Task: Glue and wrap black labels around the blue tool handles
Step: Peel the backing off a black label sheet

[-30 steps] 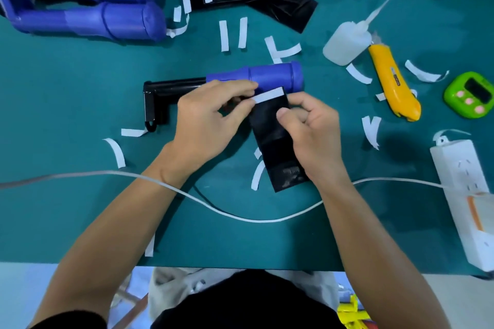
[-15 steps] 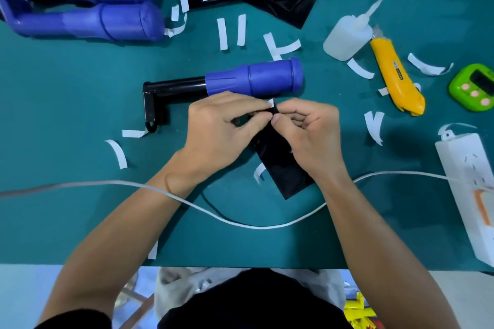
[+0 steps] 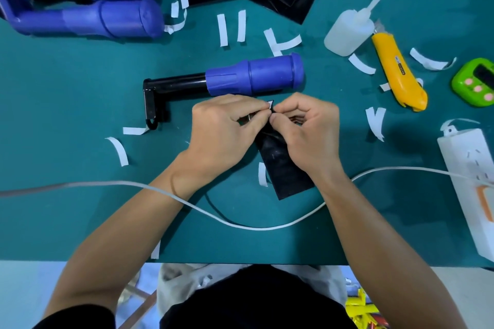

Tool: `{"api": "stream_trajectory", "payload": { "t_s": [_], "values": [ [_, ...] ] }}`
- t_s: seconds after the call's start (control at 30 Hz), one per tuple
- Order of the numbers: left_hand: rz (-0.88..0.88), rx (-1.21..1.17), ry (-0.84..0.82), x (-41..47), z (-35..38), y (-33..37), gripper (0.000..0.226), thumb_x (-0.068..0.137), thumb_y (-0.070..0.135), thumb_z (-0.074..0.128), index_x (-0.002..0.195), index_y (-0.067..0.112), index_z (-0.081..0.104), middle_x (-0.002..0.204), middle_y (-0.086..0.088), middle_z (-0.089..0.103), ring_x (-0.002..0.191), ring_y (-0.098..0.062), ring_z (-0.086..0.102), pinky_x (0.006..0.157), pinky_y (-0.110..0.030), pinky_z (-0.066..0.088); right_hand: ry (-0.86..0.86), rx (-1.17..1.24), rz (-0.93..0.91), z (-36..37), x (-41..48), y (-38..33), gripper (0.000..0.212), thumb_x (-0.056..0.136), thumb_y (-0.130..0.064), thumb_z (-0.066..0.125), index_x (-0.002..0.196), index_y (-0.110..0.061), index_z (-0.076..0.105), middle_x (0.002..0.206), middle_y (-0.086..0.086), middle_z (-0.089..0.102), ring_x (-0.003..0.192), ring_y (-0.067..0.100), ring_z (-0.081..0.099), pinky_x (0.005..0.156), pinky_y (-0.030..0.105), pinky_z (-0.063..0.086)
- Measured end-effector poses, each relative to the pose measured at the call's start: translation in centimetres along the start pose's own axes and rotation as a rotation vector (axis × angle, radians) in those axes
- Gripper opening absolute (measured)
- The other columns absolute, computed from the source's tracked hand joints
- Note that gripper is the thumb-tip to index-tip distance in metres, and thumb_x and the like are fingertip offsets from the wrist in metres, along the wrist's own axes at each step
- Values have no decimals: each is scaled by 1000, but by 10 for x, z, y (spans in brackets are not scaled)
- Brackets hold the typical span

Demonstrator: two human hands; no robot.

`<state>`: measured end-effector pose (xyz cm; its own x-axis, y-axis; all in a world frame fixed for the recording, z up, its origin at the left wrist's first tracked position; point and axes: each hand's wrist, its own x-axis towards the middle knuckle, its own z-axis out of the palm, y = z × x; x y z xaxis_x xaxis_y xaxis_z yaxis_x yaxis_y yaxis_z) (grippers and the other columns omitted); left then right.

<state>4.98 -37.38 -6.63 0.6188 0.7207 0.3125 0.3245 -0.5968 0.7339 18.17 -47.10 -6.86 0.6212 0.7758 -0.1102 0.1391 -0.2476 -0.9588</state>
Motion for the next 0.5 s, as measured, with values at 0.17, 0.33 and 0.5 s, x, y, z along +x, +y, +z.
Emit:
{"api": "stream_trajectory", "payload": {
  "t_s": [0.17, 0.33, 0.5],
  "values": [
    [48, 11, -18, -1, 1, -2, 2, 85, 5, 83, 86, 5, 84, 84, -4, 80, 74, -18, 75, 68, -34, 61, 18, -119, -99, 2, -5, 6, 14, 82, 0, 72, 75, -11, 75, 69, -7, 71, 64, 15, 65, 63, 33, 54],
    [49, 47, 3, 0, 3, -5, 5, 82, 3, 82, 78, 6, 83, 72, -1, 77, 61, -7, 61, 60, -24, 53, 31, -168, -148, 4, -6, 10, 14, 83, -2, 70, 75, -12, 75, 64, -9, 65, 56, 8, 52, 56, 26, 43],
    [-63, 30, -13, 2, 6, -4, 6, 79, 6, 79, 76, 10, 82, 68, 2, 73, 59, -3, 51, 61, -17, 45, 38, -140, -117, 6, -4, 11, 13, 83, -1, 73, 77, -11, 76, 71, -9, 69, 60, 7, 58, 60, 26, 47]
  ]
}}
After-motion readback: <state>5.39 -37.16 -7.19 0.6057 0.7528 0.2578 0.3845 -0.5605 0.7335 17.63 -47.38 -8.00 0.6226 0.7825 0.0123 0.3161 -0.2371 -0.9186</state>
